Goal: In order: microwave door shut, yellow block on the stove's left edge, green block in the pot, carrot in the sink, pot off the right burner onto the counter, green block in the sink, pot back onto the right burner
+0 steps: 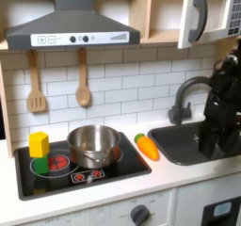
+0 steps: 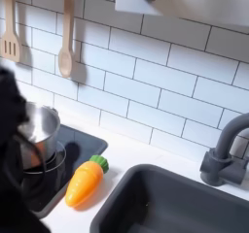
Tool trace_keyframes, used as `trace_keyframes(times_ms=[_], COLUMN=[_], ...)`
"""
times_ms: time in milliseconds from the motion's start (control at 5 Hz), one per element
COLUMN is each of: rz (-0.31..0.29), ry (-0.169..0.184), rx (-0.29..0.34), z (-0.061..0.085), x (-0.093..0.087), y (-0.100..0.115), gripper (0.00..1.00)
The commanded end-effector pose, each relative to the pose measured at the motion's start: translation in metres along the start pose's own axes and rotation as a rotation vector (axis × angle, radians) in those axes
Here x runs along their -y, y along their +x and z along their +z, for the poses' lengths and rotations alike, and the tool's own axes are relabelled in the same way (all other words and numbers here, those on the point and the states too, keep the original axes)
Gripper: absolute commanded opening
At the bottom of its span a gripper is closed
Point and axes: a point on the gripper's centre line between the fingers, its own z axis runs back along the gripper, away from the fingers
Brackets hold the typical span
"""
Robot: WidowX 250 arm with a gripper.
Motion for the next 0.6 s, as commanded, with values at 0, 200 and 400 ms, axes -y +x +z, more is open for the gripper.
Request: trace_keyframes(times_ms=[0, 200, 400], rz=[0.059, 0.076, 0.077], ry=[0.046, 0.066, 0.074], rx=[0.074, 0.146, 0.192], z=[0.002, 0.007, 0.015], x=[-0.027, -0.039, -0.047], y=[0.034, 0.055, 0.073], gripper=[0.0, 0.0, 0.0])
